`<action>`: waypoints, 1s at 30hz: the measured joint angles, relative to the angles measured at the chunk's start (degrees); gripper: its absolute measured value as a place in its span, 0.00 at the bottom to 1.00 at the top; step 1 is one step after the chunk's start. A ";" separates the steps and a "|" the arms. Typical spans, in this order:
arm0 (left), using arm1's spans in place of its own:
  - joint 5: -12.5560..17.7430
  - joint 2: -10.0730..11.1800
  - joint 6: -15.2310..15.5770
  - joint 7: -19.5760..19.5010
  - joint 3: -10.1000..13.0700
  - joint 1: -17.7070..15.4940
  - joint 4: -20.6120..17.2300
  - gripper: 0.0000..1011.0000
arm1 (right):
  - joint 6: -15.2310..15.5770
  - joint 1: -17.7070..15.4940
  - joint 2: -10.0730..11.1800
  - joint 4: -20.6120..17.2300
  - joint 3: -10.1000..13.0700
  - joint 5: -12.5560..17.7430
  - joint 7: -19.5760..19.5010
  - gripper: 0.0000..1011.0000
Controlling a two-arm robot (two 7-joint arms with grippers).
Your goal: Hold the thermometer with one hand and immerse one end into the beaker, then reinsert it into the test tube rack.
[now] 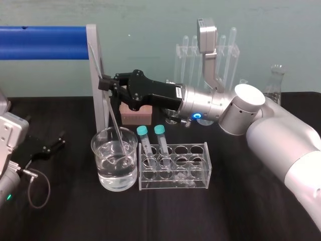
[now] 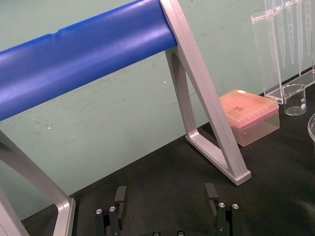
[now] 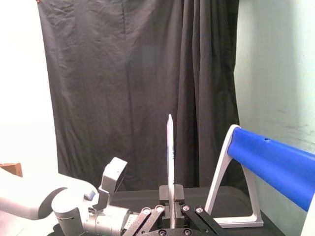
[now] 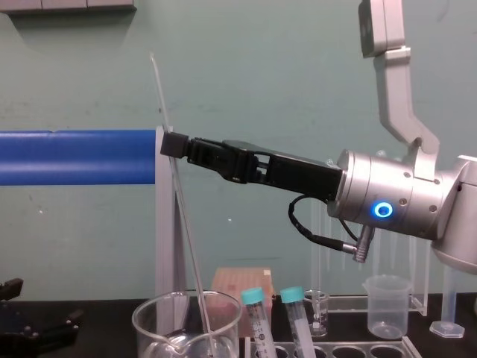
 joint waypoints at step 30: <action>0.00 0.00 0.00 0.00 0.00 0.00 0.00 1.00 | 1.15 -1.14 -0.70 -0.22 1.22 -1.92 0.03 0.05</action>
